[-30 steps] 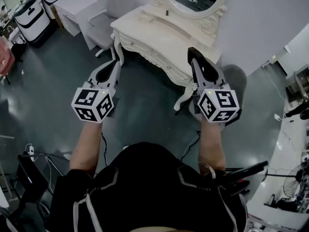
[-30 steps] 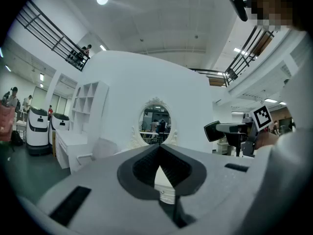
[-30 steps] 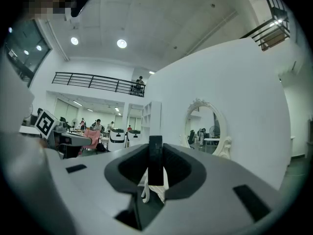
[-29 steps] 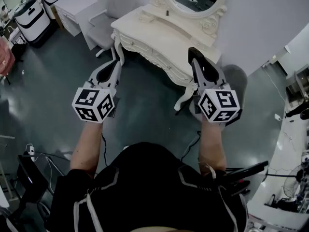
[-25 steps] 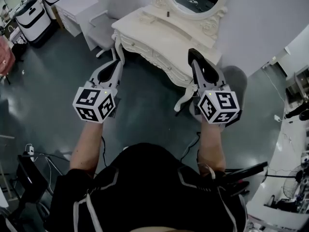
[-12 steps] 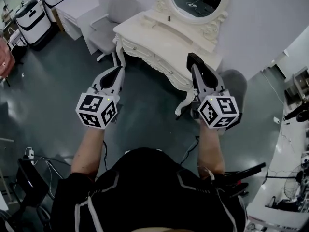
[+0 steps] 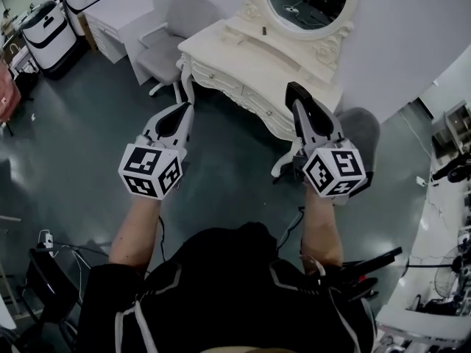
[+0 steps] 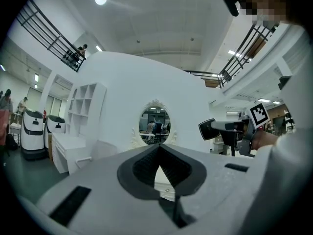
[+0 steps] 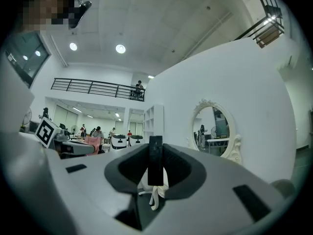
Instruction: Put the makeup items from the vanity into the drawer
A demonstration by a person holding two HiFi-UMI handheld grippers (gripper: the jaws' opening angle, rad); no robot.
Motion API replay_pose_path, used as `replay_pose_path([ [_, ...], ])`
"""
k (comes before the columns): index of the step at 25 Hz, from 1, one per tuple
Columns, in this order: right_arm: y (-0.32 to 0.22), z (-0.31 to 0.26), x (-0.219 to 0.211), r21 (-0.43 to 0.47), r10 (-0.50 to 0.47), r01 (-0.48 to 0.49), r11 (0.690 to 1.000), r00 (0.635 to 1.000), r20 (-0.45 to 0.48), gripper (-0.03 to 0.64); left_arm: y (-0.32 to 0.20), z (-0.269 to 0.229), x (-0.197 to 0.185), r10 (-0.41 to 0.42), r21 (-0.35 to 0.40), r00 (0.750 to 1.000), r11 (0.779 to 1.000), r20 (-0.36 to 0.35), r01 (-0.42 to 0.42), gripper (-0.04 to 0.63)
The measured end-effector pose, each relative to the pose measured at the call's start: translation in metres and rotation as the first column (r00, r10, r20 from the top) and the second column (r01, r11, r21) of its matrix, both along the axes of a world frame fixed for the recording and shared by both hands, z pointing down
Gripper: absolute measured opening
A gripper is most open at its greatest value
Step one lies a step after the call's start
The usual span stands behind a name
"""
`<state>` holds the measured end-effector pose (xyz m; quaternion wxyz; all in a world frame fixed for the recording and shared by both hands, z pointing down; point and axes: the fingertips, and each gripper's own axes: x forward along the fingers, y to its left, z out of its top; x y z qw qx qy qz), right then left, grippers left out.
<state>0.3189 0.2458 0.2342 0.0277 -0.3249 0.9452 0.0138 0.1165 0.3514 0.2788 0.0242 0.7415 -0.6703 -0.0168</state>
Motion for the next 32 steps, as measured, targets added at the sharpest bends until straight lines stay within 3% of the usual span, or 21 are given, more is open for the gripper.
replay_pose_path([
  [6,-0.020,0.007,-0.024,-0.007,-0.009,0.009,1.000,1.000,-0.021,0.094,-0.020,0.003,-0.013,0.015,0.005,1.000,1.000,0.000,-0.015,0.003],
  [19,-0.146,0.000,-0.073,0.034,-0.120,0.121,0.992,0.992,-0.027,0.094,-0.137,0.008,-0.053,-0.101,-0.020,0.995,0.995,0.009,0.101,0.003],
  [32,-0.260,0.009,-0.074,0.005,-0.150,0.150,0.989,0.989,0.017,0.094,-0.235,0.002,-0.054,-0.143,-0.023,0.989,0.989,0.041,0.144,0.003],
])
